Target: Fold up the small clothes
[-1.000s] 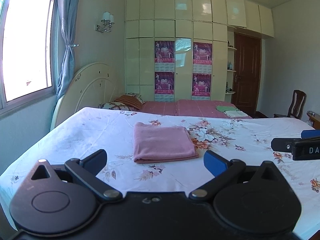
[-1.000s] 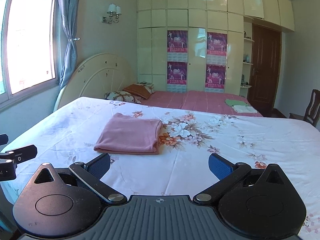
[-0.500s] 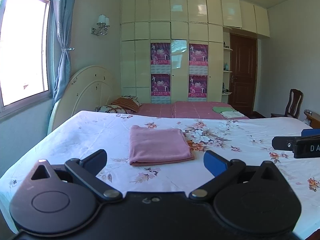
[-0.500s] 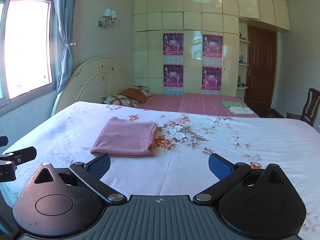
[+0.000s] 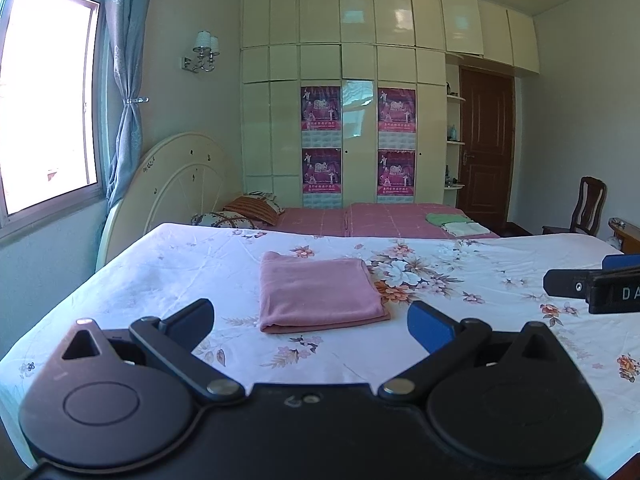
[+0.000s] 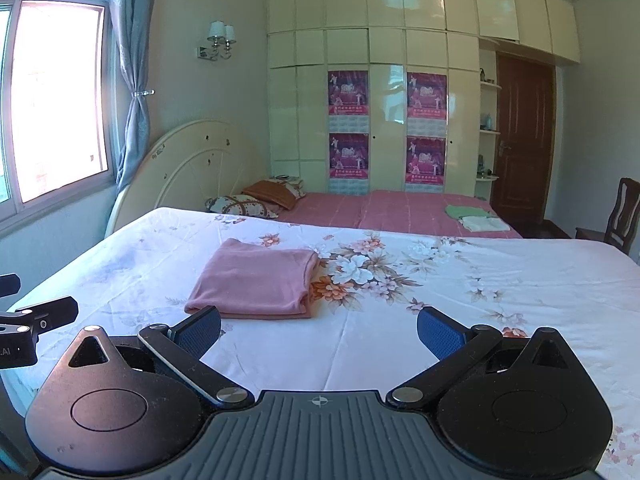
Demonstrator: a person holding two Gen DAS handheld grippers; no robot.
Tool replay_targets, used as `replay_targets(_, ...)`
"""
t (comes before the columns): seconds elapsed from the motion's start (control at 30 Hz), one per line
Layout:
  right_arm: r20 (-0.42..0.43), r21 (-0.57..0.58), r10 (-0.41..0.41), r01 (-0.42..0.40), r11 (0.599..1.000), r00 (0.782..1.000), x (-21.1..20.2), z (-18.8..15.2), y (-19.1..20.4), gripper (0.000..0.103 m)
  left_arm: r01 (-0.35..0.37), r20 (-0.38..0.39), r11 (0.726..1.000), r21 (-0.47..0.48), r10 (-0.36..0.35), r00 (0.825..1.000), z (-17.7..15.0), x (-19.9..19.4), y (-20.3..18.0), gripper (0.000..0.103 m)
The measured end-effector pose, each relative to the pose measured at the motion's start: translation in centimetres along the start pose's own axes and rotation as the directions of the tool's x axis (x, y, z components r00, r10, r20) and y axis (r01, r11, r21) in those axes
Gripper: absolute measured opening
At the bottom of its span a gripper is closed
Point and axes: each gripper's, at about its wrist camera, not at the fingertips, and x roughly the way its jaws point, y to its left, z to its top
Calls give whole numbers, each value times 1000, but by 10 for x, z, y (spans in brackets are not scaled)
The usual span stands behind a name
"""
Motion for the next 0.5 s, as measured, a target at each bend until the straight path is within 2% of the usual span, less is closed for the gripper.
replay_targets(0.5,-5,-5,4,-4,1000,1000,2,0,-2,103,-4,0,1000,0,4,1000,3,0,3,103)
